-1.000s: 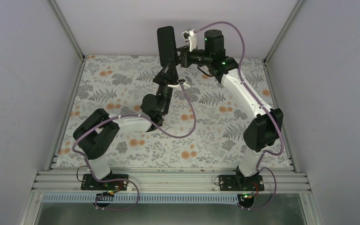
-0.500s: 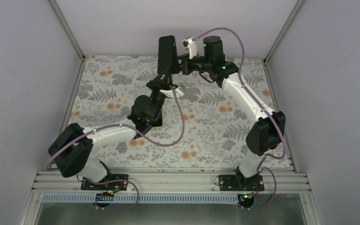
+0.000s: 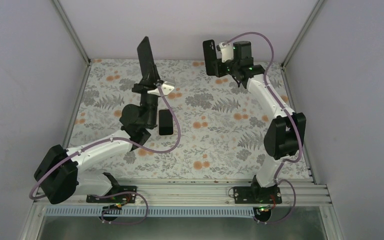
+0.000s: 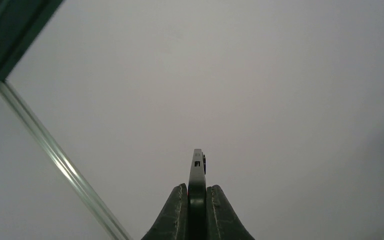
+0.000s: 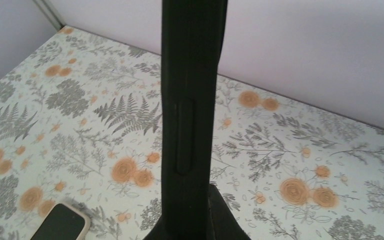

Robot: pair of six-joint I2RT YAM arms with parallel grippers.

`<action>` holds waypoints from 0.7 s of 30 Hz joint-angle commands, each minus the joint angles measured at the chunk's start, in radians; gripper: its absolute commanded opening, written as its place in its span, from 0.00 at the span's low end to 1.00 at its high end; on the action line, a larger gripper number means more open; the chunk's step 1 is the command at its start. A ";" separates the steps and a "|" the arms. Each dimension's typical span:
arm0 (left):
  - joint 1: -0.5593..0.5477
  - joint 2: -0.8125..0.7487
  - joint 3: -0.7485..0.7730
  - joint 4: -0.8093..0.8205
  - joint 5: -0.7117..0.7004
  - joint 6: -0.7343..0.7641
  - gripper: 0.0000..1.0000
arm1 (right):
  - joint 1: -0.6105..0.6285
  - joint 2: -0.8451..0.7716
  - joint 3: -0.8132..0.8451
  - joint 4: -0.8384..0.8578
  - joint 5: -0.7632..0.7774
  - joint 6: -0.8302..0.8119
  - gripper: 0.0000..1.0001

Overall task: Take the phone out of the phone case
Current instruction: Remove the phone case from the phone, then place the phone at the center of the board, then place the phone case at the center of the board.

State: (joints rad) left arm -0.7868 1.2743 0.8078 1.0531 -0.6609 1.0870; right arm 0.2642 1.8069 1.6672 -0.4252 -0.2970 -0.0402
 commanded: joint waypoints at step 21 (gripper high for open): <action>0.459 -0.081 -0.695 -0.116 0.202 0.098 0.02 | -0.245 0.073 -0.304 -0.434 -0.236 -0.390 0.03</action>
State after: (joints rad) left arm -0.3435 1.1282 0.1566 0.8742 -0.5369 1.1511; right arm 0.0353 1.8111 1.3777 -0.7715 -0.4824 -0.3405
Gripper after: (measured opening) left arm 0.069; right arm 0.063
